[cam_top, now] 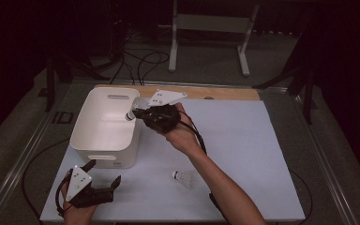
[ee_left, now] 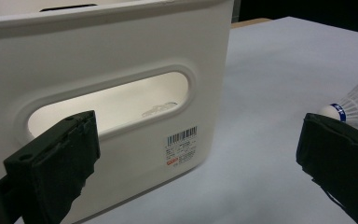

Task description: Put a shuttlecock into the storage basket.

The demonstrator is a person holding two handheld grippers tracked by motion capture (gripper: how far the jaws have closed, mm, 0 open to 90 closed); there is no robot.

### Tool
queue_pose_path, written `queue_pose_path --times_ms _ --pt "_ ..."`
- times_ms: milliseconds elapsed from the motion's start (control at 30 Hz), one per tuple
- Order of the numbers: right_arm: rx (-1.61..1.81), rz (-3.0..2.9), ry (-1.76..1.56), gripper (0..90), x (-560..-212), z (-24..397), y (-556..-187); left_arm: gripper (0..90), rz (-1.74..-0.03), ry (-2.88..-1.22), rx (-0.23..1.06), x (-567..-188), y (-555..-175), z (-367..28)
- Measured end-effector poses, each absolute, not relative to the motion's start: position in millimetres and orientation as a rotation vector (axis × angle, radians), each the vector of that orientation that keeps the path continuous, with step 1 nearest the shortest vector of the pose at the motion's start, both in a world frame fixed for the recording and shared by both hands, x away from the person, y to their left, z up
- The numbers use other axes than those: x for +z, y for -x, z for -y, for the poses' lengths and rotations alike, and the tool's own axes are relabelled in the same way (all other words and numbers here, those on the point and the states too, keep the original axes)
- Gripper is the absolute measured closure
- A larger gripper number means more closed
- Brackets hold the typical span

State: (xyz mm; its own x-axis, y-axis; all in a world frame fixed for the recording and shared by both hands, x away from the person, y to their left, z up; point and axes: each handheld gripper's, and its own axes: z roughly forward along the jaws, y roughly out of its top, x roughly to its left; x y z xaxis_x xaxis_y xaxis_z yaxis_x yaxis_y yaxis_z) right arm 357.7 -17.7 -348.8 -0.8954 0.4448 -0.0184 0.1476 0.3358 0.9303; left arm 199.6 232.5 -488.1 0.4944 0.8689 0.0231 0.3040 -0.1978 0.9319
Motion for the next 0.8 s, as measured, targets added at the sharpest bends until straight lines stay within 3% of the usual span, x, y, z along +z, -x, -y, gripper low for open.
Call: queue_pose_path --times_ms 800 --pt "1.564 -2.376 -0.474 89.2 -350 -6 -353 0.0 -0.998 -1.746 0.714 -488 -199 -233"
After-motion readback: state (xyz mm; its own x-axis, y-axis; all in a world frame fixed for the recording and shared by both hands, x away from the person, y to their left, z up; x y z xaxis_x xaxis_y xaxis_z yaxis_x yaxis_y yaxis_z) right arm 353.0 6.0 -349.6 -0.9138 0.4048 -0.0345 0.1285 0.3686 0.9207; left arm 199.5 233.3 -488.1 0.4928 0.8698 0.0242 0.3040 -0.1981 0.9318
